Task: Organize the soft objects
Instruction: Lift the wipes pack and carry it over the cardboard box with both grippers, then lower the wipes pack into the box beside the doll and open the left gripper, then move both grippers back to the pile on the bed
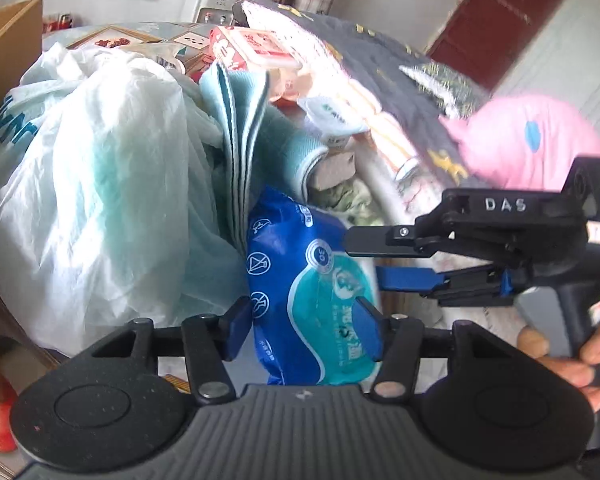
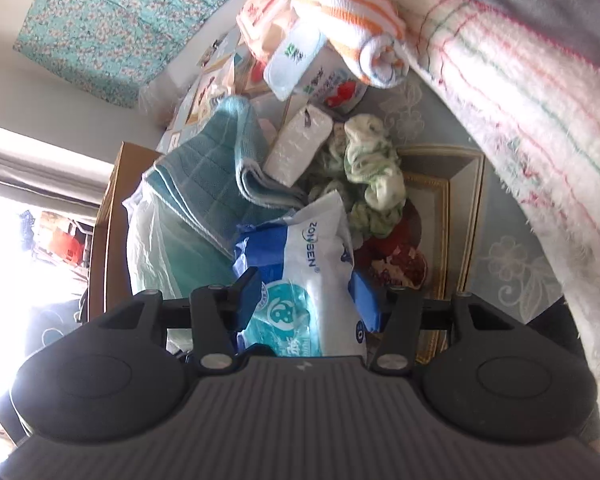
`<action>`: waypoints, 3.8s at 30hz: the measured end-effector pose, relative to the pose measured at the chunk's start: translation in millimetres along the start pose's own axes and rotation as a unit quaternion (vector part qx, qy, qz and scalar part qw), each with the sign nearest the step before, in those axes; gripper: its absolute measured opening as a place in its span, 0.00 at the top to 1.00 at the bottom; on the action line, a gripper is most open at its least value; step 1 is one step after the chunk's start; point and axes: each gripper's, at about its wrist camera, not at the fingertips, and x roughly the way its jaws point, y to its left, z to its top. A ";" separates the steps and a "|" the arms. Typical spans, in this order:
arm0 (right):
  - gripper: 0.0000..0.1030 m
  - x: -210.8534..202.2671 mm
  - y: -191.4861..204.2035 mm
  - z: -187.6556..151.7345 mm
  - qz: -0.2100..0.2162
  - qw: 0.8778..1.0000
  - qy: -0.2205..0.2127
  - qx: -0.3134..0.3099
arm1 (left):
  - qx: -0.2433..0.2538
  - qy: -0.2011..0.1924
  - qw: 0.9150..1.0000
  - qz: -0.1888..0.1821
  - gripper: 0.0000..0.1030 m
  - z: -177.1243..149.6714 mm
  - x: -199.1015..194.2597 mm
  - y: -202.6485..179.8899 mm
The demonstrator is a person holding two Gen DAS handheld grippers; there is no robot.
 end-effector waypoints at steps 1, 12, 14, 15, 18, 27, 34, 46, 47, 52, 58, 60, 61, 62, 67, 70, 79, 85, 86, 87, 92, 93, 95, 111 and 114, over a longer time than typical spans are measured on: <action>0.52 0.4 0.5 -1.1 -0.003 1.000 0.001 -0.003 | 0.004 0.005 1.000 0.002 0.46 -0.8 2.1 -0.6; 0.53 5.1 -3.2 -7.7 0.001 1.000 0.017 -0.011 | -0.010 0.031 0.999 -0.002 0.42 -0.5 10.7 4.8; 0.61 5.4 -3.1 -9.2 0.000 1.000 0.015 -0.015 | -0.010 0.045 0.999 -0.014 0.41 0.1 14.3 4.4; 0.62 5.3 -2.4 -9.8 -0.001 1.000 0.014 -0.019 | -0.011 0.049 0.999 -0.018 0.41 0.5 15.9 3.4; 0.65 1.1 0.9 -13.7 -0.004 1.000 0.008 -0.026 | -0.011 0.047 0.999 -0.019 0.42 0.0 15.4 -1.5; 0.66 -31.8 15.8 -31.3 0.004 0.999 0.001 -0.035 | 0.010 0.046 0.998 -0.033 0.43 -7.7 -19.6 -17.0; 0.66 -61.5 51.3 -48.0 0.040 0.997 -0.014 -0.072 | 0.026 0.003 1.000 -0.015 0.44 -10.9 -74.9 -26.5; 0.64 -47.0 172.5 -52.1 0.114 0.975 0.008 -0.192 | -0.019 -0.118 0.991 0.065 0.45 -6.2 -181.3 11.2; 0.64 -40.2 184.4 -52.3 0.119 0.972 0.013 -0.201 | -0.025 -0.125 0.989 0.073 0.45 -5.2 -187.5 17.6; 0.64 2.3 239.2 -48.6 0.140 0.963 0.049 -0.224 | -0.055 -0.150 0.980 0.119 0.45 7.7 -214.4 57.3; 0.63 69.2 296.9 -35.4 0.140 0.958 0.088 -0.235 | -0.084 -0.145 0.972 0.163 0.45 38.8 -217.5 113.8; 0.63 94.2 309.1 -28.0 0.129 0.959 0.100 -0.231 | -0.099 -0.132 0.972 0.170 0.45 50.2 -212.7 137.2; 0.63 106.0 314.0 -25.1 0.124 0.960 0.103 -0.229 | -0.103 -0.126 0.971 0.173 0.45 56.3 -208.9 146.7; 0.63 116.4 318.9 -21.6 0.118 0.960 0.105 -0.232 | -0.109 -0.121 0.971 0.174 0.45 63.0 -204.8 155.9; 0.62 155.5 328.7 -2.3 0.077 0.961 0.098 -0.246 | -0.137 -0.078 0.976 0.152 0.48 88.9 -176.4 206.3; 0.62 159.9 321.6 12.8 0.079 0.963 0.087 -0.242 | -0.164 -0.022 0.976 0.138 0.46 95.9 -143.9 237.5; 0.61 141.3 298.8 44.1 0.104 0.966 0.063 -0.227 | -0.195 0.039 0.964 0.173 0.41 98.1 -104.2 273.7; 0.61 141.3 288.3 42.3 0.115 0.966 0.073 -0.219 | -0.224 0.057 0.958 0.168 0.38 101.1 -86.9 287.1; 0.61 142.4 286.7 41.6 0.116 0.966 0.075 -0.217 | -0.231 0.058 0.958 0.161 0.38 100.6 -85.7 287.7; 0.61 144.2 285.2 41.0 0.116 0.967 0.077 -0.215 | -0.232 0.055 0.958 0.162 0.38 101.0 -84.7 287.0; 0.61 144.1 280.6 38.7 0.117 0.967 0.083 -0.209 | -0.249 0.047 0.956 0.148 0.45 104.4 -79.9 281.3; 0.61 143.2 279.4 38.7 0.118 0.968 0.082 -0.207 | -0.260 0.046 0.954 0.141 0.46 104.5 -78.6 281.0; 0.61 140.5 277.4 38.6 0.119 0.968 0.081 -0.205 | -0.285 0.043 0.948 0.134 0.46 103.7 -76.0 280.7; 0.46 42.4 236.8 54.8 0.120 0.971 0.003 -0.208 | -0.290 -0.020 0.936 0.199 0.14 103.0 -131.9 247.7; 0.35 1.8 219.6 65.8 0.106 0.971 -0.037 -0.209 | -0.260 -0.057 0.940 0.214 0.12 100.8 -159.6 224.5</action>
